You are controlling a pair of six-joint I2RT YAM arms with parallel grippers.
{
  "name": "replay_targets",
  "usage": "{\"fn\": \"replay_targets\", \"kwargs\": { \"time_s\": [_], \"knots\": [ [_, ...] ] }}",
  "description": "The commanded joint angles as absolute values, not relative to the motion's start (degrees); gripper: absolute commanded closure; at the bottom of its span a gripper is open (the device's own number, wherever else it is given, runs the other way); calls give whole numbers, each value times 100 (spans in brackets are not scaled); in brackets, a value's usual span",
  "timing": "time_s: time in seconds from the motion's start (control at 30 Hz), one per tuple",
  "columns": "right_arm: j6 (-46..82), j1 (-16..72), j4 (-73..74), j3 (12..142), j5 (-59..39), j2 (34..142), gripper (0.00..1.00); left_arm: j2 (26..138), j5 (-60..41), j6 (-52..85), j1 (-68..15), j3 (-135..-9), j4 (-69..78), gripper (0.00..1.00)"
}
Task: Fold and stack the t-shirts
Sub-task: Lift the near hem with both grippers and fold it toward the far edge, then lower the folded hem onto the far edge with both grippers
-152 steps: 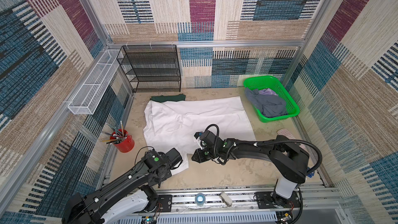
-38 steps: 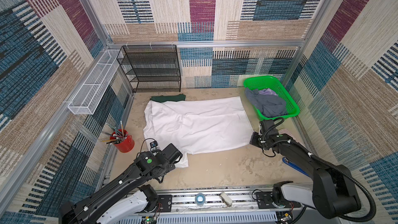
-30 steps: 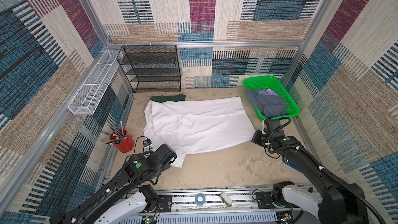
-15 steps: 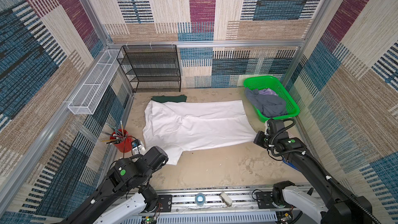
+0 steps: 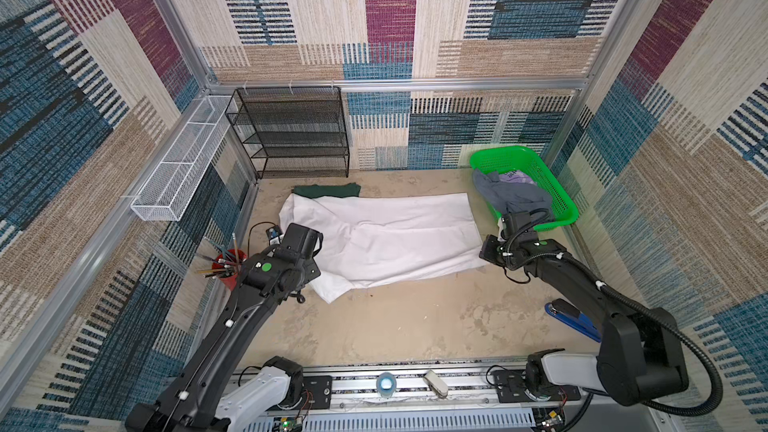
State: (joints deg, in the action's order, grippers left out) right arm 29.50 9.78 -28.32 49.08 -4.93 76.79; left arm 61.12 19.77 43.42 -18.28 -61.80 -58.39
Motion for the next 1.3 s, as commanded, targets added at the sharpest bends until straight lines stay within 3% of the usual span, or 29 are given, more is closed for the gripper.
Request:
{"fn": "replay_targets", "kwargs": {
  "time_s": [0.0, 0.37, 1.1, 1.27],
  "knots": [
    [2775, 908, -2414, 5112, -313, 8004, 100, 6604, 1623, 3516, -1493, -6514, -5088, 100],
    [2536, 705, -2127, 6149, -308, 9465, 100, 8291, 1348, 2974, -584, -7779, -4309, 100],
    [2403, 592, -2068, 7432, -201, 11051, 100, 10870, 1043, 2899, -202, -9391, -3413, 100],
    [2410, 591, -1961, 7418, -228, 11145, 91, 11281, 848, 3052, -193, -9459, -2846, 100]
  ]
}}
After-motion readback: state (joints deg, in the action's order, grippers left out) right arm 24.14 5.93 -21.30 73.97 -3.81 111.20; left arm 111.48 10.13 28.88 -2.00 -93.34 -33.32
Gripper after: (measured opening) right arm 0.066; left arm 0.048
